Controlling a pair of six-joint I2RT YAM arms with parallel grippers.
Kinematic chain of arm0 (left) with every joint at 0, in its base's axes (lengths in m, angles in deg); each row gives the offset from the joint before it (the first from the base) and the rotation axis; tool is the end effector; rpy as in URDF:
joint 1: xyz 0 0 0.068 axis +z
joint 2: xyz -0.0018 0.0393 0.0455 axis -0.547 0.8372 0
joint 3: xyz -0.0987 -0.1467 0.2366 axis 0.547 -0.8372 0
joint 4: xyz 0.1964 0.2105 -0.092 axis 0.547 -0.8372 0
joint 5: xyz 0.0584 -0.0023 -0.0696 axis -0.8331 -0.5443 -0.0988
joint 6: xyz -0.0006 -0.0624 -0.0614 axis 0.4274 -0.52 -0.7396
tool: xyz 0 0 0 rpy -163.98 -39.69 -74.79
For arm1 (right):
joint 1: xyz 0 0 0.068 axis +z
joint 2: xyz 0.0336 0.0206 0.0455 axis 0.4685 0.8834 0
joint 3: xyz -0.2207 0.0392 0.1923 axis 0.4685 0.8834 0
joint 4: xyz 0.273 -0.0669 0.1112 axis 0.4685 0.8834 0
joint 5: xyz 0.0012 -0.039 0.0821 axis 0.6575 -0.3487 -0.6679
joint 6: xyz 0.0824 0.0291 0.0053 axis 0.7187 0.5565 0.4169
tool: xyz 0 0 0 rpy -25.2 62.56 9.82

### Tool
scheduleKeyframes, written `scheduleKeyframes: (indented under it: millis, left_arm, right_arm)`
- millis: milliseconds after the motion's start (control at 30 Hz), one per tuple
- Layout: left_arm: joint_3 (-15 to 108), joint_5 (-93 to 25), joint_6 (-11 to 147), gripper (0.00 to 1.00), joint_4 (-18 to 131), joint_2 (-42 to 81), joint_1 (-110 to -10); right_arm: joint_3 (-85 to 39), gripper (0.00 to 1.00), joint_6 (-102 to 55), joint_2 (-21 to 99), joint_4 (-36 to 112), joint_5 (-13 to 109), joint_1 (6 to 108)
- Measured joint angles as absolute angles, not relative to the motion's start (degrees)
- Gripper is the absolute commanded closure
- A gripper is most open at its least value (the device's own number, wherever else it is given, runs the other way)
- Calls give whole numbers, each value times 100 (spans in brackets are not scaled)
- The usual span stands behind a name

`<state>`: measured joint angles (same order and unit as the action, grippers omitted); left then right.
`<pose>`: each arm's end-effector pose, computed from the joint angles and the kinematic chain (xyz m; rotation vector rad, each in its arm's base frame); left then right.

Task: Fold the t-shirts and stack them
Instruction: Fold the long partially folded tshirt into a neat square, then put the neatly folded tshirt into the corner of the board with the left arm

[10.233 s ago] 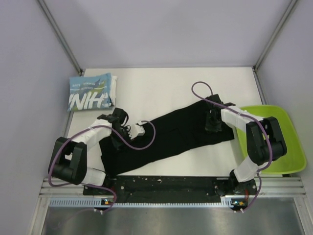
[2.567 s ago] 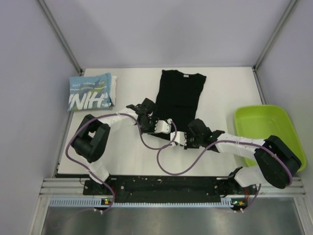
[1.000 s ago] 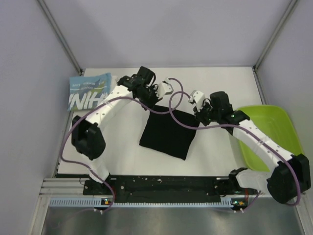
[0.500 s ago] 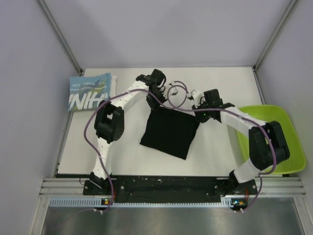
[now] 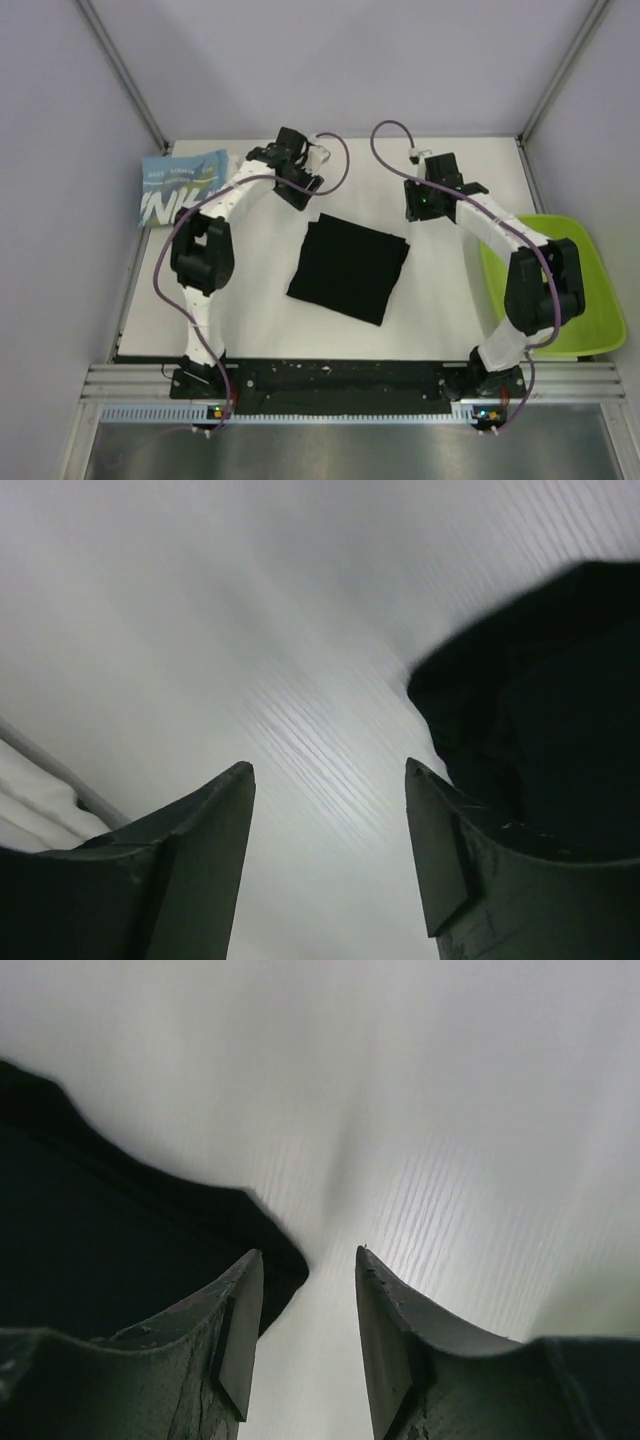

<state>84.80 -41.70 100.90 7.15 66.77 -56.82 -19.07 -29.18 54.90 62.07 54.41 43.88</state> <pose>0.4992 -0.2192 0.2254 0.9878 2.4086 -0.0243 0.4211 0.1225 0.2134 -0.3286 2.4244 0.1645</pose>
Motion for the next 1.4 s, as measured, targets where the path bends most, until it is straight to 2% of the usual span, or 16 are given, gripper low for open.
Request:
scheduleKeyframes:
  millis: [100, 233, 433, 600, 700, 800, 867, 933, 967, 1000, 1167, 1233, 1267, 1300, 1333, 1400]
  left_arm:
    - [7110, -3547, 9470, 2, 1187, 5746, -5522]
    - [5796, -2723, 8713, 1, 1694, 4797, -5535]
    - [5363, -2218, 7848, 1, 2325, 4900, -5531]
    - [5368, -1965, 7365, 2, 2570, 5464, -5302]
    - [5370, -1735, 7179, 11, 2620, 5783, -5192]
    - [5532, -1418, 7041, 27, 2675, 5949, -5127]
    - [5619, -1219, 6958, 43, 2723, 6126, -5125]
    - [5713, -992, 6890, 72, 2743, 6268, -5085]
    - [5742, -880, 6847, 89, 2749, 6347, -5059]
    - [5748, -776, 6805, 100, 2763, 6428, -5031]
    - [5748, -216, 6615, 100, 2798, 6592, -4823]
    - [5709, -124, 6591, 100, 2846, 6590, -4768]
    - [5650, -83, 6580, 100, 2913, 6574, -4735]
    - [5571, -59, 6580, 100, 2959, 6537, -4707]
    - [5479, -52, 6591, 100, 2986, 6474, -4676]
    - [5331, -87, 6667, 100, 2966, 6308, -4611]
  right_arm:
    - [-1339, 55, -2308, 4810, 6259, 5380, 4395]
    - [-375, 53, -1546, 4084, 6222, 5013, 4458]
    - [637, 53, -676, 4117, 5743, 4560, 4502]
    - [609, 70, -346, 4819, 5120, 4248, 4502]
    - [386, 80, -195, 5210, 4893, 4029, 4496]
    - [111, 80, -99, 5568, 4725, 3876, 4496]
    - [-45, 79, -55, 5721, 4655, 3841, 4496]
    - [-132, 77, -46, 5793, 4637, 3839, 4496]
    - [-147, 76, -46, 5802, 4631, 3843, 4496]
    - [-185, 73, -61, 5815, 4659, 3850, 4496]
    - [-414, 54, -182, 5855, 4849, 3942, 4496]
    - [-504, 36, -297, 5839, 4954, 4022, 4496]
    - [-515, 19, -411, 5774, 5015, 4092, 4496]
    - [-515, 8, -453, 5702, 5098, 4140, 4496]
    - [-515, 1, -555, 5577, 5217, 4204, 4493]
    - [-493, 1, -765, 5221, 5380, 4309, 4487]
